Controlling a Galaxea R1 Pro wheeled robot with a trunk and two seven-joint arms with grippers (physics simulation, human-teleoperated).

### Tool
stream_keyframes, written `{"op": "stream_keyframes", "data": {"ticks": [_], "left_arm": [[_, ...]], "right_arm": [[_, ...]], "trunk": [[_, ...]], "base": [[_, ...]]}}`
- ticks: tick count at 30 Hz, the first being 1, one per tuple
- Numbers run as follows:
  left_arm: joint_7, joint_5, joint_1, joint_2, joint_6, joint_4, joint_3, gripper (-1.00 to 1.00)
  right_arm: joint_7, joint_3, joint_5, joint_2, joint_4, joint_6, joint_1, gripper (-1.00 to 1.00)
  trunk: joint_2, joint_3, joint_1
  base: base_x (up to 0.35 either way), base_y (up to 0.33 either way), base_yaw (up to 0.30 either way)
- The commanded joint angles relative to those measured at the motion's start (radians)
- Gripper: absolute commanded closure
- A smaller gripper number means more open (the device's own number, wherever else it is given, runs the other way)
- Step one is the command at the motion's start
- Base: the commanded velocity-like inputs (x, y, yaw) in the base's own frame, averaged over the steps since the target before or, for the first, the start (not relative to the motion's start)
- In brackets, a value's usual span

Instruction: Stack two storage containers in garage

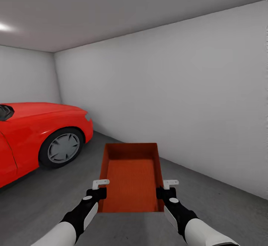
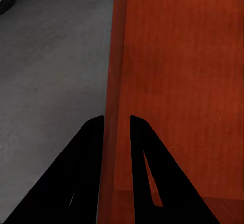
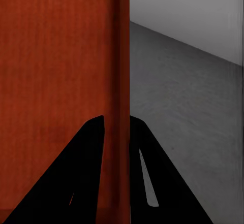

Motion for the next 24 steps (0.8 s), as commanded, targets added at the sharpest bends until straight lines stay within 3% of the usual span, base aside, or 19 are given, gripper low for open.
{"op": "stream_keyframes", "data": {"ticks": [1,24], "left_arm": [[0.015,-0.006,0.0,0.009,-0.006,-0.014,0.013,1.0],[0.015,-0.006,0.0,0.009,-0.006,-0.016,0.013,1.0]], "right_arm": [[-0.006,0.011,-0.011,-0.001,0.004,-0.001,0.0,1.0],[-0.006,0.011,-0.013,-0.001,0.004,-0.001,-0.001,1.0]], "trunk": [[-0.001,0.0,0.001],[-0.001,0.0,0.001]], "base": [[0.323,0.13,-0.249],[0.323,0.131,-0.249]]}}
